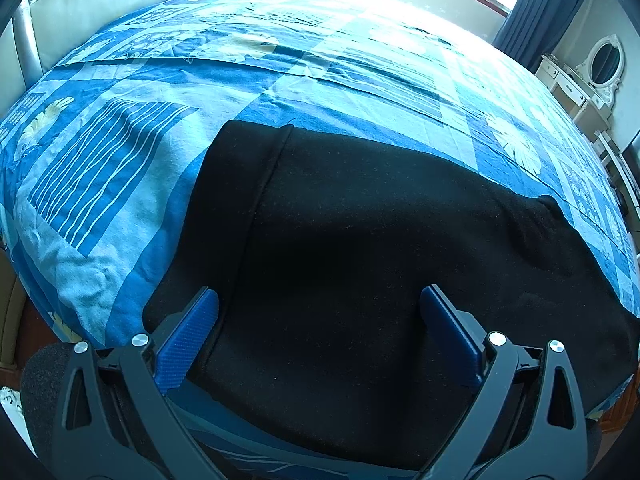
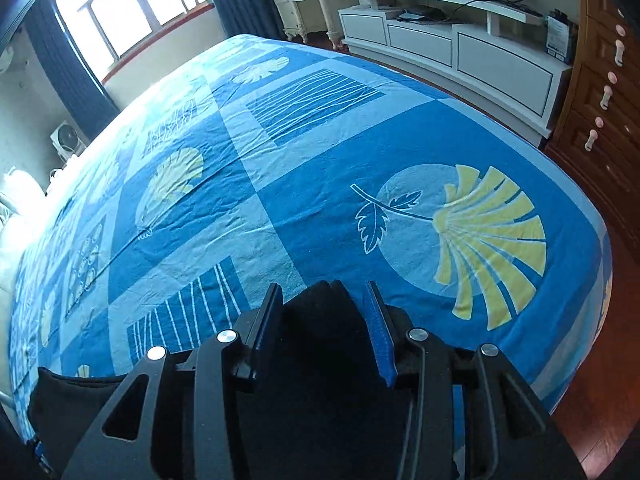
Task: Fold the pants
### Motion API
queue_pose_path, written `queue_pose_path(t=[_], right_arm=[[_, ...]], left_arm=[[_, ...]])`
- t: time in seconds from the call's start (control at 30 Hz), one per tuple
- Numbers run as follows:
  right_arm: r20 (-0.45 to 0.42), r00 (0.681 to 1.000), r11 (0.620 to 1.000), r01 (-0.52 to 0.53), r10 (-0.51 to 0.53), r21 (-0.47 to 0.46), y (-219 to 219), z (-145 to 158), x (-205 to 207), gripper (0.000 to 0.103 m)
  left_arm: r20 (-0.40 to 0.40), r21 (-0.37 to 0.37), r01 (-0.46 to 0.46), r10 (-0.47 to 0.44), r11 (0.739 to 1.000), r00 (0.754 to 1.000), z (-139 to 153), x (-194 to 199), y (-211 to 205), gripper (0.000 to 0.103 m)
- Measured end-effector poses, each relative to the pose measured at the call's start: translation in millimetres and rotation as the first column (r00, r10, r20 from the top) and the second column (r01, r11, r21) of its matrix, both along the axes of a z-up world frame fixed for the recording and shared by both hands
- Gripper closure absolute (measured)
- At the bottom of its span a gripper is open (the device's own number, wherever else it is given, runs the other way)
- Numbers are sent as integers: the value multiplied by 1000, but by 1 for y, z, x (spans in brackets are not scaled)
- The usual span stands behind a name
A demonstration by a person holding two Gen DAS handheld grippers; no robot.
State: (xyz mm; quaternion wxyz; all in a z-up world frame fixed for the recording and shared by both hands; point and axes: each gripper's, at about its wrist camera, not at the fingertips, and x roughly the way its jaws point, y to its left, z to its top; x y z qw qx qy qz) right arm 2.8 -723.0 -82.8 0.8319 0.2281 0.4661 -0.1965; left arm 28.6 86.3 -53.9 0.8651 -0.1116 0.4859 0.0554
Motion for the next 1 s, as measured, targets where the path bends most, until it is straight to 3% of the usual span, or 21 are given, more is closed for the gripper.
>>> queue_pose_path(t=[0.03, 0.1, 0.23, 0.37, 0.4, 0.53, 0.6, 0.67, 0.8, 1.0], right_arm=[[-29, 999, 1000, -14, 14, -14, 2, -3, 4, 82], [-38, 999, 998, -35, 32, -61, 9, 2, 5, 88], [84, 996, 996, 38, -31, -83, 4, 24, -10, 92], [-6, 998, 995, 62, -62, -80, -2, -8, -8, 93], [15, 997, 995, 70, -69, -69, -3, -11, -10, 92], [130, 985, 990, 105, -116, 89, -19, 0, -27, 84], [170, 974, 980, 126, -152, 155, -31, 6, -41, 64], [205, 962, 953, 119, -180, 280, -49, 3, -58, 50], [203, 958, 870, 79, -201, 486, -73, -18, -84, 49], [228, 960, 780, -14, -165, 625, -75, -47, -98, 48]], left_arm=[[0, 2, -1, 1, 1000, 1000, 0, 0, 0, 2], [1, 3, -4, 4, 1000, 1000, 0, 1, 0, 2], [9, 10, -4, 4, 1000, 1000, -1, 0, -1, 2], [12, 12, -2, 2, 1000, 1000, -1, 2, -1, 2], [13, 13, -1, 1, 1000, 1000, -1, 2, 0, 2], [17, 19, 4, -4, 1000, 1000, -2, 2, -2, 2], [19, 19, 9, -10, 1000, 1000, -2, 3, -1, 2], [22, 17, 13, -13, 1000, 1000, -2, 3, 0, 2], [26, 16, 16, -17, 1000, 1000, -2, 3, 0, 2], [19, 18, 23, -23, 1000, 1000, -1, 4, -1, 2]])
